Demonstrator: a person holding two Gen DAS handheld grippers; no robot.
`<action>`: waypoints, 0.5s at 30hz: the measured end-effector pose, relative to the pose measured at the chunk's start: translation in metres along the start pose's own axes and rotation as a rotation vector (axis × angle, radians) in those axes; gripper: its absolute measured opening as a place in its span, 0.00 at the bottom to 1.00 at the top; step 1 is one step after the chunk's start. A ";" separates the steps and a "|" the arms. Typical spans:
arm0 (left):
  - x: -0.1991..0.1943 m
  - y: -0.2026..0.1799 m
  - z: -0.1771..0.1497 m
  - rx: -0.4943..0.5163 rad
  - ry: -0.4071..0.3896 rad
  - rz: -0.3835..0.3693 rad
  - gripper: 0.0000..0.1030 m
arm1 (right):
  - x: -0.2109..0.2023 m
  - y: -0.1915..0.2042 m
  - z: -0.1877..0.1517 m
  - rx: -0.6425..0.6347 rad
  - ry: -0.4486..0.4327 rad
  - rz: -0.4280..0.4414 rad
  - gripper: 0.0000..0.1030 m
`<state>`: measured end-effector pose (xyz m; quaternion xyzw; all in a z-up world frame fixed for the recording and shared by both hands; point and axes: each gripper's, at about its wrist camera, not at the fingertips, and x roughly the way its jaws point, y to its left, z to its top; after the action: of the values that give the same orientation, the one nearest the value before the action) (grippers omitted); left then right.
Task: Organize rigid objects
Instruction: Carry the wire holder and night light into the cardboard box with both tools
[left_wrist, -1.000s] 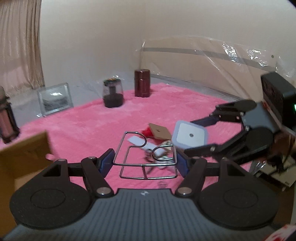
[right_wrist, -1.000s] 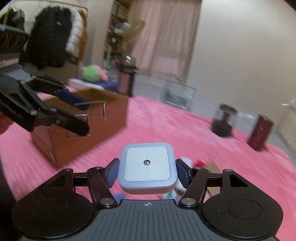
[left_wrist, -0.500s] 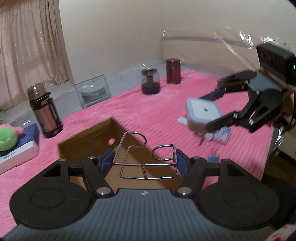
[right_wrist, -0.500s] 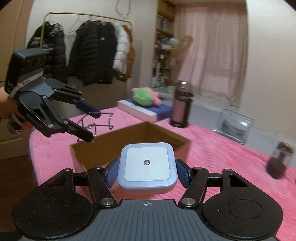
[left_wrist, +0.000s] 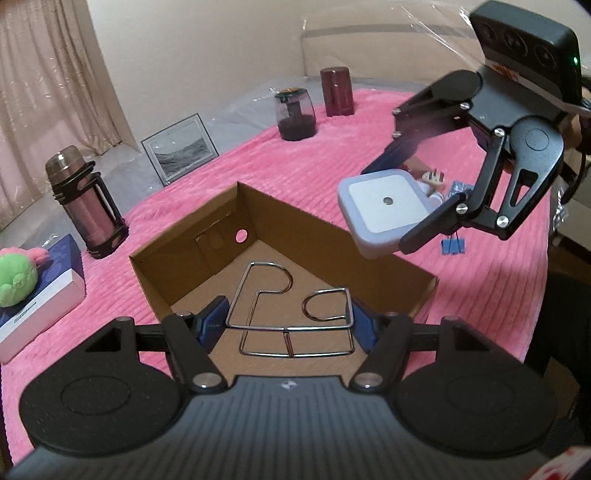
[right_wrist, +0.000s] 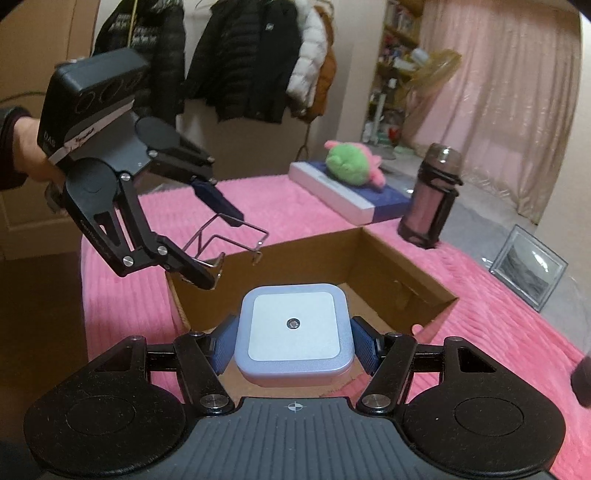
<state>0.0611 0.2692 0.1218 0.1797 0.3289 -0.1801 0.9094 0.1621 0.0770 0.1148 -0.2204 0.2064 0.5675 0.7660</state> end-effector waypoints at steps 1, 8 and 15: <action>0.002 0.001 0.000 0.006 0.003 -0.003 0.63 | 0.004 0.000 0.001 -0.006 0.007 0.004 0.60; 0.015 0.012 0.001 0.074 0.040 -0.019 0.63 | 0.030 0.000 0.004 -0.053 0.064 0.023 0.60; 0.034 0.019 0.000 0.171 0.094 -0.039 0.63 | 0.052 -0.005 0.006 -0.086 0.131 0.046 0.60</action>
<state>0.0937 0.2781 0.1036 0.2587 0.3580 -0.2166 0.8706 0.1813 0.1201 0.0906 -0.2849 0.2365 0.5779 0.7273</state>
